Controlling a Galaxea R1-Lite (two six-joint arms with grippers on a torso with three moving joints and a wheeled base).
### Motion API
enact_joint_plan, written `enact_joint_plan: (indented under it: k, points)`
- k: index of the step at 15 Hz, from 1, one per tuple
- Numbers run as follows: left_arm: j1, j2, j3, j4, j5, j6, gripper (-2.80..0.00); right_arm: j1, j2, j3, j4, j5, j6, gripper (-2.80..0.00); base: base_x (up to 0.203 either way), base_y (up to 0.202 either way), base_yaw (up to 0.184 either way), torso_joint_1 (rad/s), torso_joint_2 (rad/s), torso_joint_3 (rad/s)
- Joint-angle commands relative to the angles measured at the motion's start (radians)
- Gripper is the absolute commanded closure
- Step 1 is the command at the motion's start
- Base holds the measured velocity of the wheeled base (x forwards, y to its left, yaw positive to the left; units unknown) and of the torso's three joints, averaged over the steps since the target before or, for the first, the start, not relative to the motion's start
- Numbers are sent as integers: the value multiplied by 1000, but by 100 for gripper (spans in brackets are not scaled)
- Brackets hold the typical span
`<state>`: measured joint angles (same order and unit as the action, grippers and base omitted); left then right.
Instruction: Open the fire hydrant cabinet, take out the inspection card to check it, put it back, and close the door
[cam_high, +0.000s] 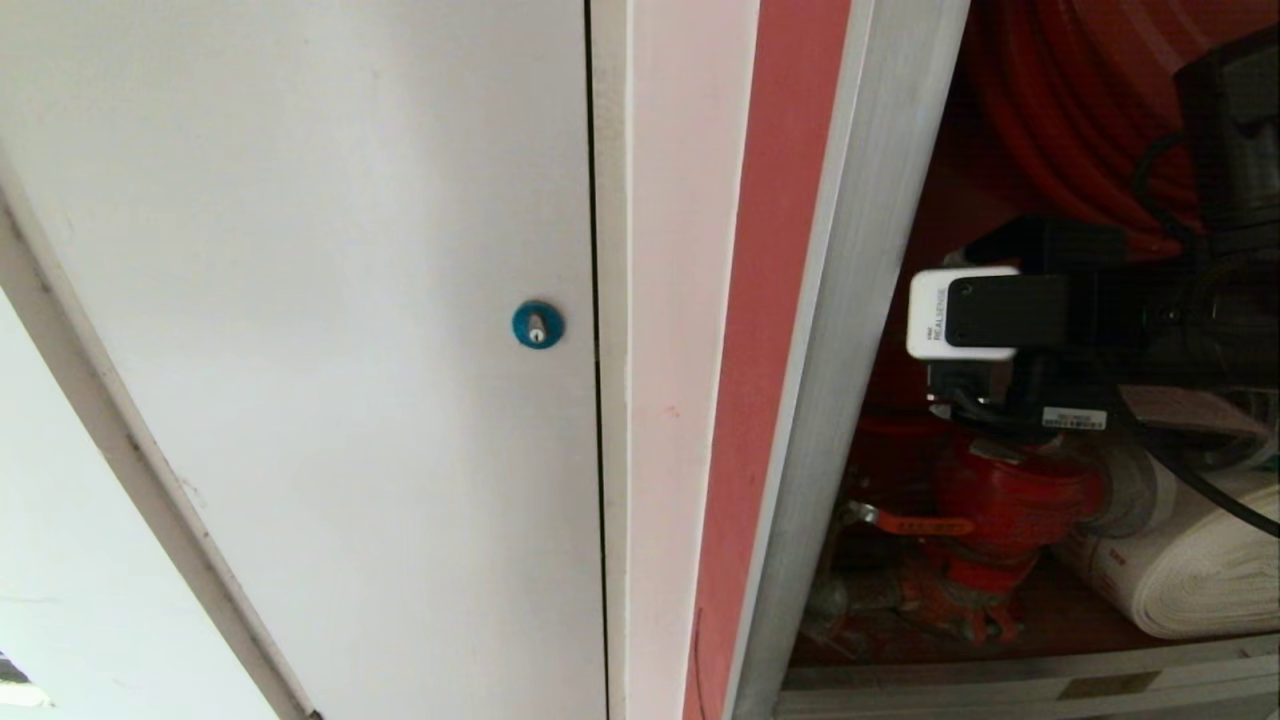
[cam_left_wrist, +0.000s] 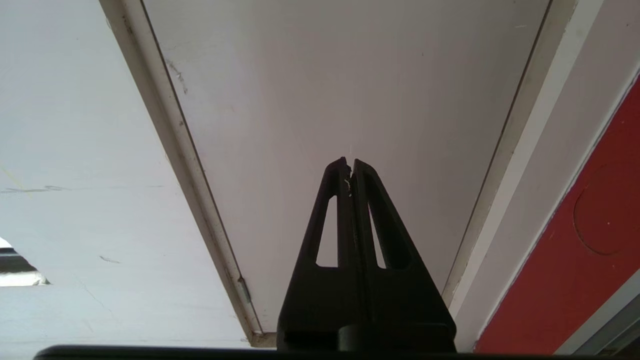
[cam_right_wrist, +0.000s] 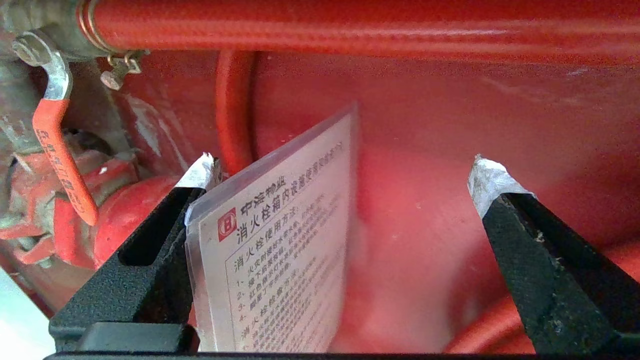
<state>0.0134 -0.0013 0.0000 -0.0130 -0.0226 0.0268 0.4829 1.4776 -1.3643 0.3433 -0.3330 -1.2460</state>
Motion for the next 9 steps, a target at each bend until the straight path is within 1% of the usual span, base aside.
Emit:
enact_joint_plan:
  k: [1,4,9]
  points:
    - [0,1,8,-1,0,-1,0,-10,22,-3,-1,11,-6,-280,0,0,0,0,0,0]
    - [0,1,8,-1,0,-1,0,-12,44,-3,-24,20,-6,-280,0,0,0,0,0,0]
    - [0,1,8,-1,0,-1,0,-12,44,16,-23,31,-6,-280,0,0,0,0,0,0]
